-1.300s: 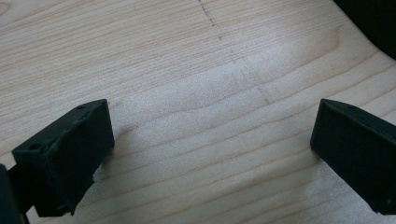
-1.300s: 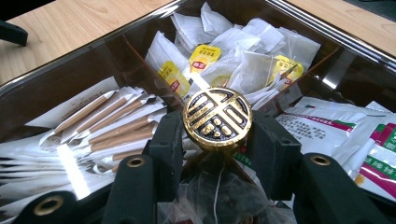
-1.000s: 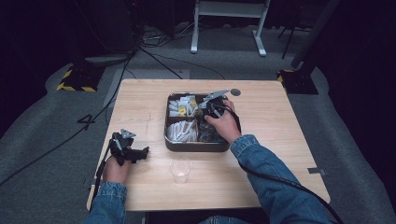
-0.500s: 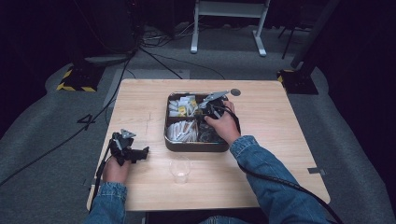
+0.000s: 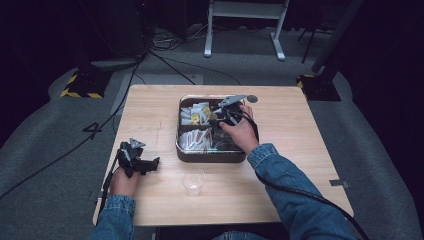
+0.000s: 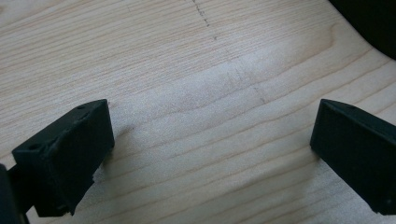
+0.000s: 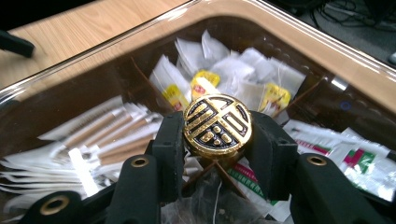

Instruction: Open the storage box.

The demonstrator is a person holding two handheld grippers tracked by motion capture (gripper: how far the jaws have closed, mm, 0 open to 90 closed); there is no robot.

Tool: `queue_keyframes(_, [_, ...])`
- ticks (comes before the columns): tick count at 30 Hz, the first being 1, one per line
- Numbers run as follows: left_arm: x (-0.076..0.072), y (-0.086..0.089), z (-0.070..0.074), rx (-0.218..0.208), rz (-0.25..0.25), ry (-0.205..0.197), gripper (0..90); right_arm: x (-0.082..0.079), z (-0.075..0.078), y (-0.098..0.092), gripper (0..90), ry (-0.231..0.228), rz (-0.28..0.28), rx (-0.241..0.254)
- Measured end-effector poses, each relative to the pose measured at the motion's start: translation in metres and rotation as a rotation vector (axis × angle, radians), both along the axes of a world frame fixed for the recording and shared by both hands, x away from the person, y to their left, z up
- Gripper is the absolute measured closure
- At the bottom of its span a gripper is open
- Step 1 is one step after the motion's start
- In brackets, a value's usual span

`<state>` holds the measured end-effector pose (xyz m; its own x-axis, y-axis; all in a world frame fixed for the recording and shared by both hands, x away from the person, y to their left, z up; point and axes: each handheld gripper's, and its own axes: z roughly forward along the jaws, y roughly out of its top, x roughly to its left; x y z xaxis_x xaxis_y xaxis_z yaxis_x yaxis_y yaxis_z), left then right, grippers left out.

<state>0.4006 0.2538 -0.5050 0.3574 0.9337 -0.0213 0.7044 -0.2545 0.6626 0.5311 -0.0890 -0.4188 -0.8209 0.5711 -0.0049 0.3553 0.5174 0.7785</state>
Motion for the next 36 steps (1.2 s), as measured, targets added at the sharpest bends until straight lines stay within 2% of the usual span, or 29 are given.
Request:
queue_keyframes(4, [0.000,0.000,0.000,0.000,0.000,0.000,0.0,-0.004,0.013,-0.005,58.4,-0.016,-0.001,0.031])
queue_keyframes(11, [0.000,0.000,0.000,0.000,-0.002,-0.001,0.0,-0.009,0.026,-0.015,58.4,-0.028,-0.004,0.063])
queue_keyframes(21, [0.000,0.001,0.000,0.001,-0.009,0.000,0.0,-0.018,0.041,-0.026,58.4,-0.050,0.004,0.082])
queue_keyframes(31, [0.000,0.001,0.000,-0.006,-0.010,0.003,0.0,-0.025,0.049,-0.036,58.4,-0.063,0.007,0.096])
queue_keyframes(36, [-0.001,0.001,0.000,-0.007,-0.015,0.003,0.0,-0.036,0.048,-0.054,58.4,-0.056,0.001,0.121])
